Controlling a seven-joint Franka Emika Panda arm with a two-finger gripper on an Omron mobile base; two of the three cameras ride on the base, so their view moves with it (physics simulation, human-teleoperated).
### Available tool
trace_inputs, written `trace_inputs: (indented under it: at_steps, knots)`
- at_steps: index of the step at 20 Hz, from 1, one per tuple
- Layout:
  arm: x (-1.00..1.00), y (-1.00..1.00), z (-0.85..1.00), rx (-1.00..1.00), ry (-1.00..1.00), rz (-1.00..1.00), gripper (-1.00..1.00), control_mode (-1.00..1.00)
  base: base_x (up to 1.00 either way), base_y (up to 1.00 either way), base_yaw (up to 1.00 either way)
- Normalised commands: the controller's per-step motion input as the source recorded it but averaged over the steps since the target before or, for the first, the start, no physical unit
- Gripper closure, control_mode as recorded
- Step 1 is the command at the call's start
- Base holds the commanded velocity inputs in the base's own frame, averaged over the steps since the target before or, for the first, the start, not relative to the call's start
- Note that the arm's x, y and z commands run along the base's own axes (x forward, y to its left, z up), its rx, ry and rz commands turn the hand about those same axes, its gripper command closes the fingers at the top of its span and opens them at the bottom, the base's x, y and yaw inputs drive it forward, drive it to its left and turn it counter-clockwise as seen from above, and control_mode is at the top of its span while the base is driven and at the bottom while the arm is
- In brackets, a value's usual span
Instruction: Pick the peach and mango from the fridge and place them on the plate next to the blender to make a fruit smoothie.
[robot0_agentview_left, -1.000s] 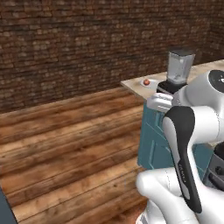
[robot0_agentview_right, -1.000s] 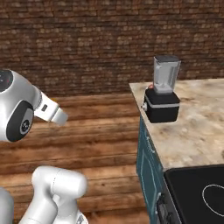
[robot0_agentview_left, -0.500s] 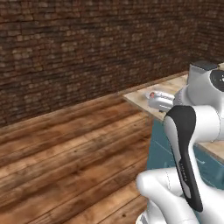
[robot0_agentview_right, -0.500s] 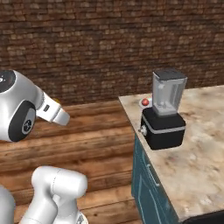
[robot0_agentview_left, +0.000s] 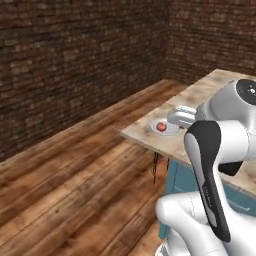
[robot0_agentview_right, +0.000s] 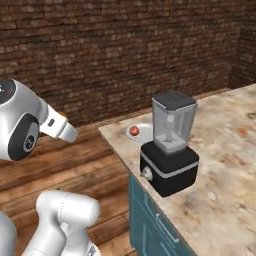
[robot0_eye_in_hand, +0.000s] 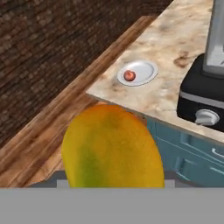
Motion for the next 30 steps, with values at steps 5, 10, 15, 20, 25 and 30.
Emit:
trace_inputs:
  at_steps: [5, 10, 15, 20, 25, 30]
  knots:
    - [0.0, 0.0, 0.0, 0.0, 0.0, 0.0, 1.0, 1.0, 0.37, 0.21, -0.77]
    - [0.0, 0.0, 0.0, 0.0, 0.0, 0.0, 1.0, 1.0, 0.84, 0.65, -0.6]
    - [0.0, 0.0, 0.0, 0.0, 0.0, 0.0, 1.0, 1.0, 0.66, 0.41, -0.21]
    - [0.0, 0.0, 0.0, 0.0, 0.0, 0.0, 1.0, 1.0, 0.32, 0.27, -0.23]
    - [0.0, 0.0, 0.0, 0.0, 0.0, 0.0, 1.0, 1.0, 0.26, 0.69, -0.4]
    - [0.11, 0.0, -0.11, -0.01, 0.06, 0.0, 1.0, -1.0, 0.39, 0.07, -0.05]
